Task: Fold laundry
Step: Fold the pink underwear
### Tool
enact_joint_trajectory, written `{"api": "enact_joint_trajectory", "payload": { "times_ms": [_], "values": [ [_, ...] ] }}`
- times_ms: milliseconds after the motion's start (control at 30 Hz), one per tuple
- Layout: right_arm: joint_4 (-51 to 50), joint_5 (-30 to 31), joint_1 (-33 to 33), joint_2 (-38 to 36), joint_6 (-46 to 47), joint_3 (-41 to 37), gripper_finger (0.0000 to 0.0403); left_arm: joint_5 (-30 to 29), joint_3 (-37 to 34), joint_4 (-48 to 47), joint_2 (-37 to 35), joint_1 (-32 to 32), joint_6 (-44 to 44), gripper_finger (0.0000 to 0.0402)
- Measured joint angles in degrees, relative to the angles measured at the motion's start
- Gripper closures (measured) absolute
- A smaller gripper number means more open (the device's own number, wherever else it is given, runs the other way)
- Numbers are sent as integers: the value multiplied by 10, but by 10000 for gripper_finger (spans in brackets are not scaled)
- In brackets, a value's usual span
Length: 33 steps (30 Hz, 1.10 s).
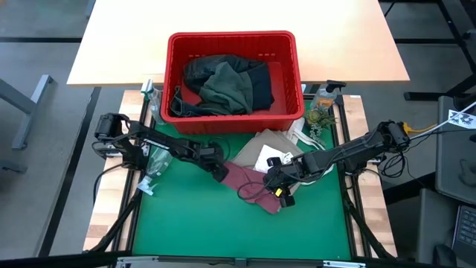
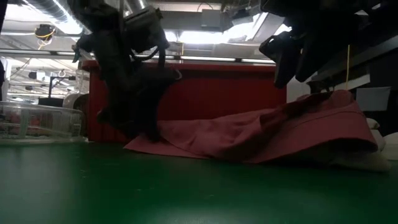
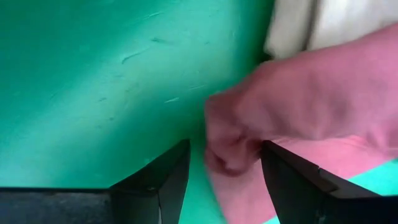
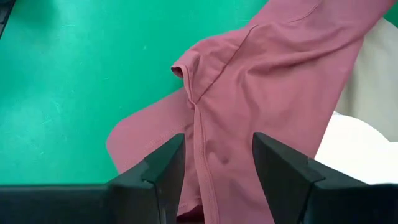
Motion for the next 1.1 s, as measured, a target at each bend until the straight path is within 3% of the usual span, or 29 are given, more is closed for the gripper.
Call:
{"api": "enact_joint_trajectory", "payload": {
  "times_ms": [133, 400, 900, 1100],
  "values": [
    [0, 0, 0, 0, 0, 0, 215, -3, -4, 1, 0, -2, 0, 243],
    [-3, 0, 0, 0, -14, 0, 215, 20, 22, -5, -4, -4, 18, 388],
    [-61, 0, 0, -14, -14, 0, 215, 100, 95, -6, -10, -17, 19, 395],
    [-66, 0, 0, -14, -14, 0, 215, 91, 123, 30, -10, -40, 16, 392]
  ]
}}
